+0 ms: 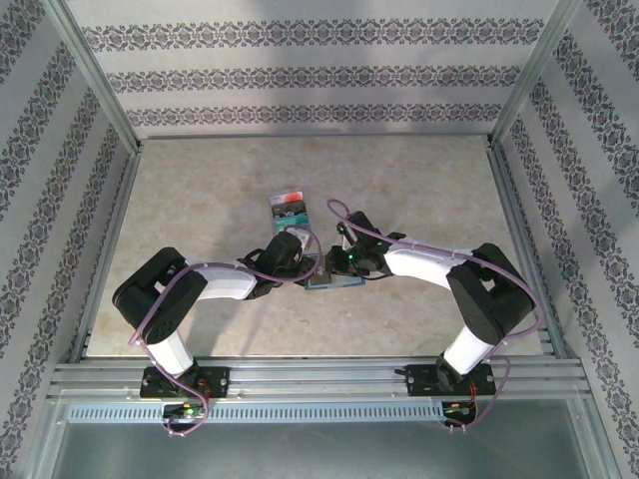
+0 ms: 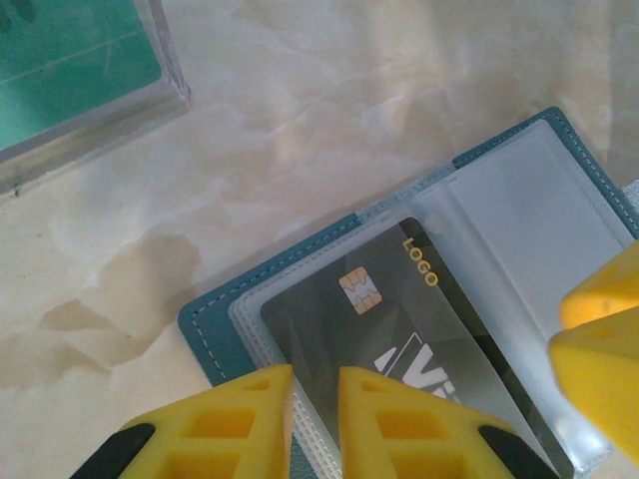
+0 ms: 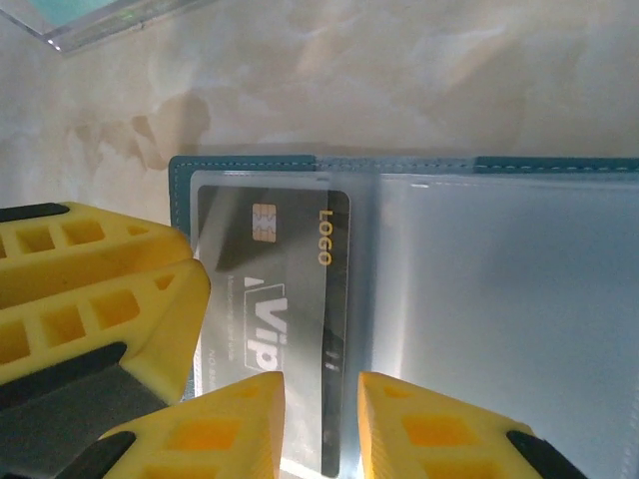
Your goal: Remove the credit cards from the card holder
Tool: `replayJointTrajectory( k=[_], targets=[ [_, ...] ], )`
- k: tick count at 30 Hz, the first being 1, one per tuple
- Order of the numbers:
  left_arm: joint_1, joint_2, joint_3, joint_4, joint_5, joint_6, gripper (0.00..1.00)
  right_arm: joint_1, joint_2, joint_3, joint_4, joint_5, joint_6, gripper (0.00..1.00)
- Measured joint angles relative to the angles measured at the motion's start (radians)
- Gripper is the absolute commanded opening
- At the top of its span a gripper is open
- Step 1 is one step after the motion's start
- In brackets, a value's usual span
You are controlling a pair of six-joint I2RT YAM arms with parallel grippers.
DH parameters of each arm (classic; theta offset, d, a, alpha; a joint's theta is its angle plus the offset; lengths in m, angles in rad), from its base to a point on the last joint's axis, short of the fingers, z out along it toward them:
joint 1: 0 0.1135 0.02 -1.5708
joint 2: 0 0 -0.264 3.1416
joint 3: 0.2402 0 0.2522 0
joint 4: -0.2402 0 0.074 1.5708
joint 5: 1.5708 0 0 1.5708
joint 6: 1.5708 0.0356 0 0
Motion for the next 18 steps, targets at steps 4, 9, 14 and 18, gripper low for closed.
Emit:
replayJointTrajectory(
  k=[4, 9, 14, 18],
  targets=[
    [0.000, 0.000, 0.000, 0.003, 0.011, -0.003, 0.18, 0.000, 0.020, 0.001, 0.013, -0.010, 0.006, 0.27],
    [0.000, 0.000, 0.000, 0.003, 0.012, -0.003, 0.18, 0.000, 0.041, 0.003, 0.026, -0.012, 0.017, 0.27],
    [0.000, 0.000, 0.000, 0.003, 0.011, -0.003, 0.18, 0.000, 0.056, 0.005, 0.038, -0.013, 0.024, 0.27],
    [0.000, 0.000, 0.000, 0.002, 0.011, -0.003, 0.17, -0.002, 0.064, 0.004, 0.058, -0.036, 0.031, 0.27]
  ],
)
